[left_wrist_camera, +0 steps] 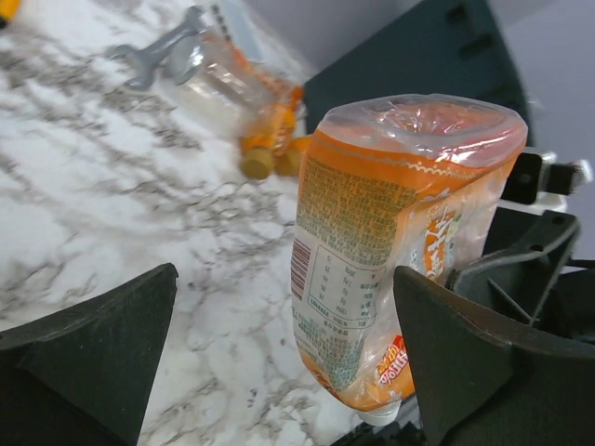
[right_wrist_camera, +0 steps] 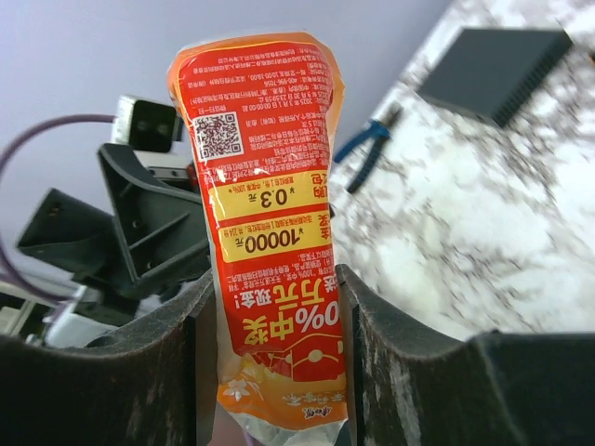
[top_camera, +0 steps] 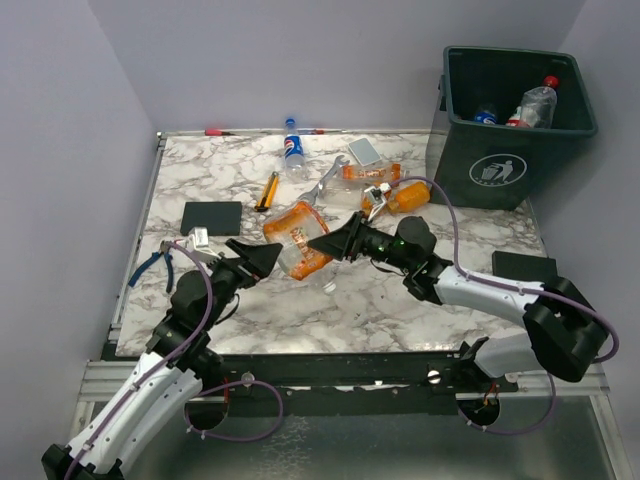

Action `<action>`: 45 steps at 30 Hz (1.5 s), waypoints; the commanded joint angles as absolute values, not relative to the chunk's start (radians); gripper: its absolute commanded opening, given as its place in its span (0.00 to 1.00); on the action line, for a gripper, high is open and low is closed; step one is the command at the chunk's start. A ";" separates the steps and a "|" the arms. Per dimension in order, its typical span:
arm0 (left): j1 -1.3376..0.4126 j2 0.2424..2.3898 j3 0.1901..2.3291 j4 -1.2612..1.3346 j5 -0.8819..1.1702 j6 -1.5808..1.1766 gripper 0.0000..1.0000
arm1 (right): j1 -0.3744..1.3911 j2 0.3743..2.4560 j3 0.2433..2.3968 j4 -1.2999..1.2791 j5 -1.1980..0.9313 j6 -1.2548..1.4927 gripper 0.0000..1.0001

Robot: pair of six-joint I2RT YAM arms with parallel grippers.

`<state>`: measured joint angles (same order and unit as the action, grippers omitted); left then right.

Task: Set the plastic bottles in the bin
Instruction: Pick up the plastic bottle at the center of the board.

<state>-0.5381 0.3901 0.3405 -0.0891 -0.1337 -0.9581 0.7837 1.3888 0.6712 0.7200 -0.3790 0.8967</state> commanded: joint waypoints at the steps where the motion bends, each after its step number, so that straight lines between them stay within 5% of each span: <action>1: -0.534 0.351 0.332 0.142 0.026 -0.937 0.99 | 0.788 1.341 0.654 0.898 -0.405 0.941 0.35; 9: -0.534 0.486 0.360 0.523 0.262 -1.023 0.98 | 0.788 1.318 0.671 0.934 -0.537 0.977 0.32; 19: -0.543 0.597 0.448 0.597 0.364 -0.999 0.54 | 0.787 1.267 0.684 0.930 -0.576 1.014 0.32; 23: -0.545 0.632 0.492 0.620 0.401 -0.938 0.44 | 0.787 1.273 0.713 0.934 -0.615 1.026 0.34; 26: -0.545 0.701 0.570 0.650 0.440 -0.882 0.38 | 0.787 1.240 0.787 0.785 -0.636 0.953 0.55; 28: -0.544 0.759 0.644 0.669 0.478 -0.866 0.36 | 0.787 1.198 0.842 0.641 -0.621 0.883 0.71; 31: -0.545 0.823 0.718 0.672 0.474 -0.859 0.36 | 0.788 1.107 0.938 0.333 -0.499 0.723 0.81; 36: -0.545 0.910 0.801 0.729 0.411 -0.939 0.34 | 0.788 0.923 1.007 0.058 -0.278 0.568 0.84; 45: -0.548 1.036 0.957 0.760 0.407 -1.082 0.35 | 0.788 0.687 0.789 0.043 -0.273 0.519 0.83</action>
<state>-0.5468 1.0119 0.8898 0.7067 0.4152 -1.0031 0.7845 0.7227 0.9016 0.1070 -0.2943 0.5503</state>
